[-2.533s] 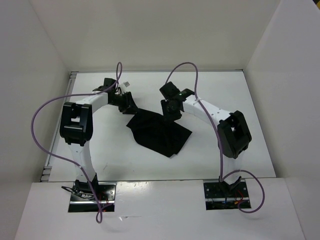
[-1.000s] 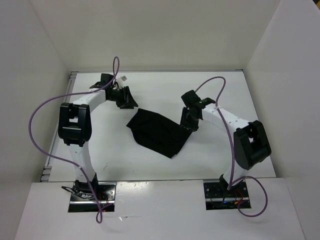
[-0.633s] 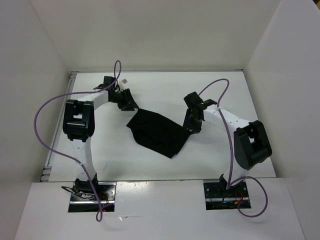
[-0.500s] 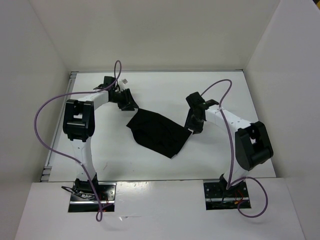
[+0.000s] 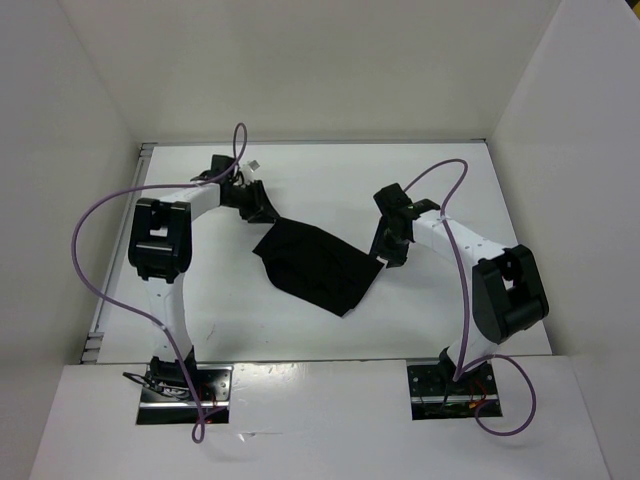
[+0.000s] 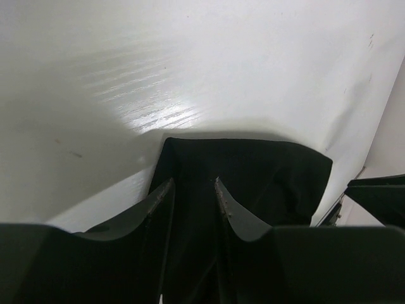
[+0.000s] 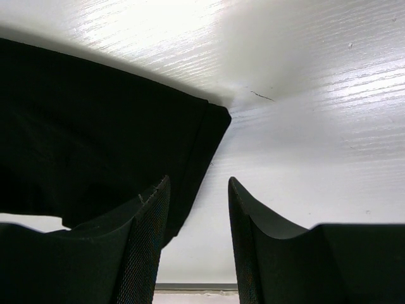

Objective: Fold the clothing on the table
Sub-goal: Fold the skirt

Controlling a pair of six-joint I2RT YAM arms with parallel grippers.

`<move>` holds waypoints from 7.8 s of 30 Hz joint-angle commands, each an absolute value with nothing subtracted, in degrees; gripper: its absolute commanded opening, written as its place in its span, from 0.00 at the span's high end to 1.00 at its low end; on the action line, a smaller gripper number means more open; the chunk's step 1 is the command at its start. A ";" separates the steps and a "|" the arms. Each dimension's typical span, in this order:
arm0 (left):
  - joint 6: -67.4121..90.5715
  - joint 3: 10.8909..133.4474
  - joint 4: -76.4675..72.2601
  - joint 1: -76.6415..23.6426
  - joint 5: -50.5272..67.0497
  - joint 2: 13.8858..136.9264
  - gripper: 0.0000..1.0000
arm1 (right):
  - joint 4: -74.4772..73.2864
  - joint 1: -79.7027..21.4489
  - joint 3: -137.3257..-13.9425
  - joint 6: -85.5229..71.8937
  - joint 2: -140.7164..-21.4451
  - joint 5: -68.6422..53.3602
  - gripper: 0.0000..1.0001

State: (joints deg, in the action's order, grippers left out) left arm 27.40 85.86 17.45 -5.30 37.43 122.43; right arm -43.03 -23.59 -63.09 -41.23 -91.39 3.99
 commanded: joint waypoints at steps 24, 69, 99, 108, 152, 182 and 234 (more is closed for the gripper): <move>25.84 82.18 17.67 -6.59 39.28 122.78 0.99 | -39.38 -23.29 -59.42 -46.58 -89.30 5.36 0.52; 31.46 99.83 20.39 -2.81 53.00 108.55 1.00 | -35.00 -17.50 -79.88 -39.65 -75.68 6.26 1.00; 31.56 74.73 19.24 -1.14 53.70 85.27 1.00 | -40.32 -8.34 -61.44 -28.92 -55.29 -16.52 1.00; 32.42 65.05 22.35 -1.14 49.40 74.61 1.00 | -41.86 -11.87 -56.08 -33.40 -51.05 -19.95 1.00; 38.68 85.45 7.73 -2.28 27.86 112.52 0.55 | -29.36 -27.15 -86.48 -32.60 -104.24 9.42 0.77; 31.38 66.03 19.24 -14.32 26.98 110.95 1.00 | -32.25 -30.06 -69.97 -33.93 -110.59 -8.36 1.00; 28.21 71.37 29.97 -28.73 17.06 115.31 0.98 | -33.93 -32.78 -98.52 -28.30 -131.65 -15.29 0.80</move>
State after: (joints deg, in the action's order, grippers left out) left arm 30.13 72.51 29.04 -26.81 27.35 114.13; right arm -35.24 -32.12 -96.99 -28.23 -128.01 -18.48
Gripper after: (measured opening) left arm 0.031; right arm 0.198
